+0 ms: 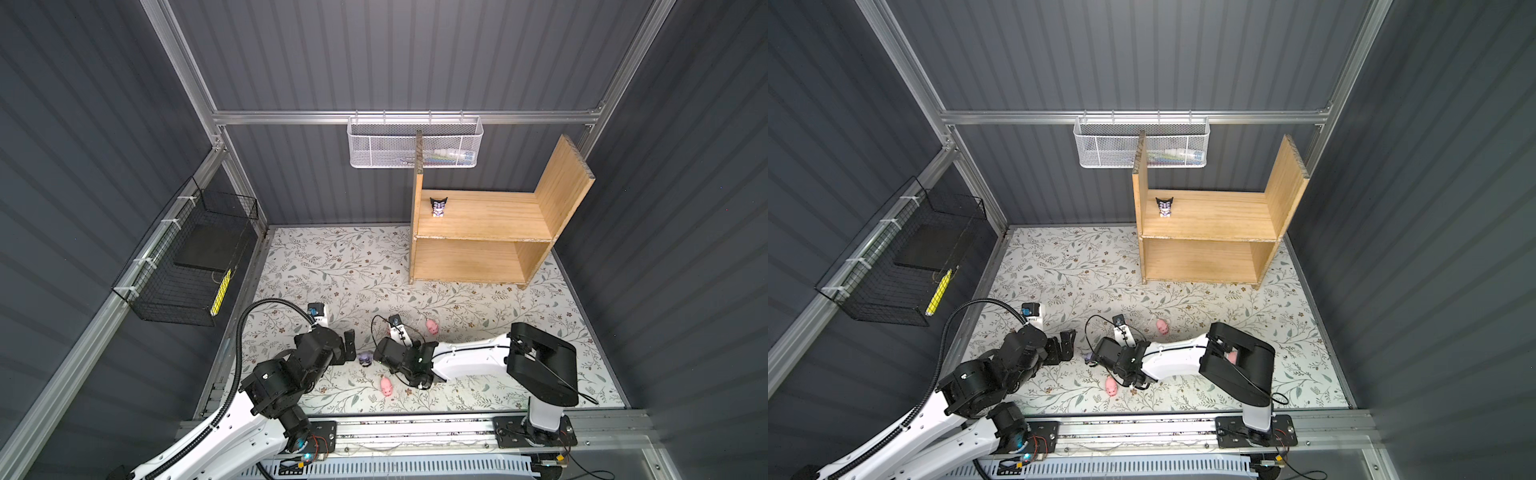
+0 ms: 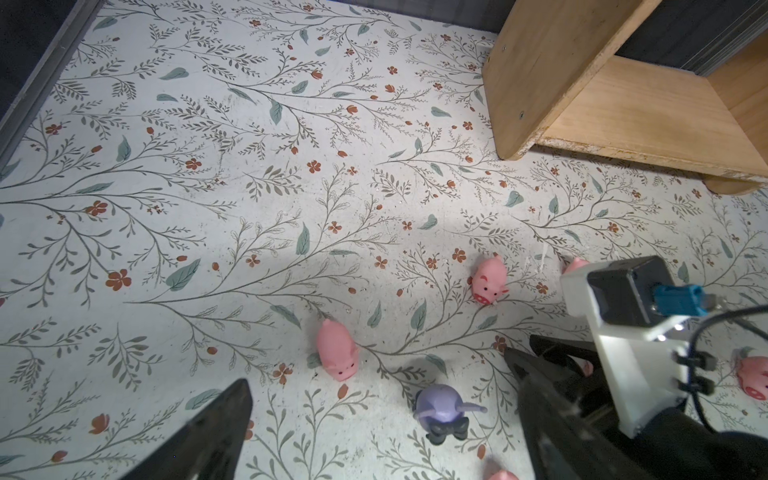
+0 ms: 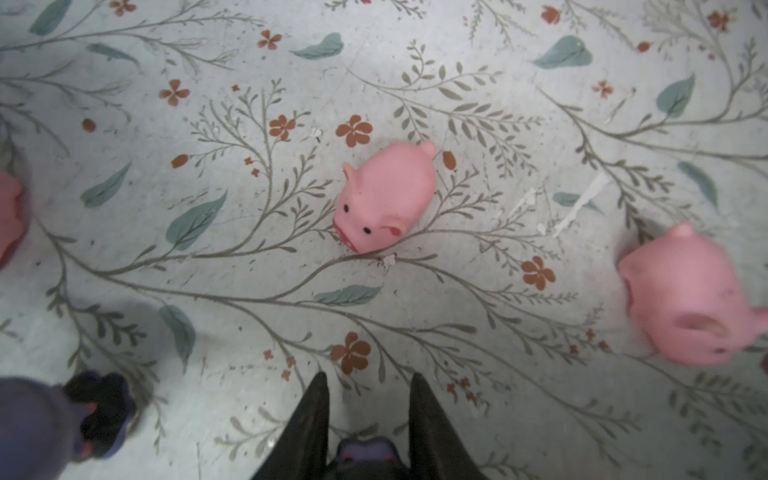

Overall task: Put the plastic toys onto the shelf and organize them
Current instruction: 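Carry the figurine to the shelf with the right gripper while the left arm rises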

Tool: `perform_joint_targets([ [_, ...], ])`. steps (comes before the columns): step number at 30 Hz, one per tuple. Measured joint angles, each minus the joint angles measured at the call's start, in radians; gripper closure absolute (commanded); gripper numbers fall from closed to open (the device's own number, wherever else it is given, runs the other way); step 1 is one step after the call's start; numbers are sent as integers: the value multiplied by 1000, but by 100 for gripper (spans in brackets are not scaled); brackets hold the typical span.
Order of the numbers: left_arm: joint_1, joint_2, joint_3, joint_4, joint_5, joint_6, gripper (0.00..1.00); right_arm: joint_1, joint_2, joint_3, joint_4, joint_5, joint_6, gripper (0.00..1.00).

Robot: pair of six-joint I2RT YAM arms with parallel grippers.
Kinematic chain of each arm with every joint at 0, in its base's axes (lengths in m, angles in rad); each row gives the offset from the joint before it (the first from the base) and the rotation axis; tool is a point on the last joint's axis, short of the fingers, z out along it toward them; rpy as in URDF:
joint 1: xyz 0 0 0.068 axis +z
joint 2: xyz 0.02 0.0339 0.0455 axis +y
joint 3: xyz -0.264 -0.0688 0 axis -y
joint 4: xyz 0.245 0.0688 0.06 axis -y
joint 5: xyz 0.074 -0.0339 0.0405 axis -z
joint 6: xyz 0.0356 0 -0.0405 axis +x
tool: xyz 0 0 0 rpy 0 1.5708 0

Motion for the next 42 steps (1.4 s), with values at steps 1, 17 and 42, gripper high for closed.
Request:
perform_joint_targets([
  [1, 0, 1, 1, -1, 0, 1, 0, -2, -14, 0, -6, -9, -19, 79],
  [17, 0, 203, 179, 31, 98, 152, 0, -166, -467, 70, -299, -201, -381, 78],
  [42, 0, 669, 664, 134, 328, 554, 0, -837, -346, 672, -557, -526, -776, 78],
])
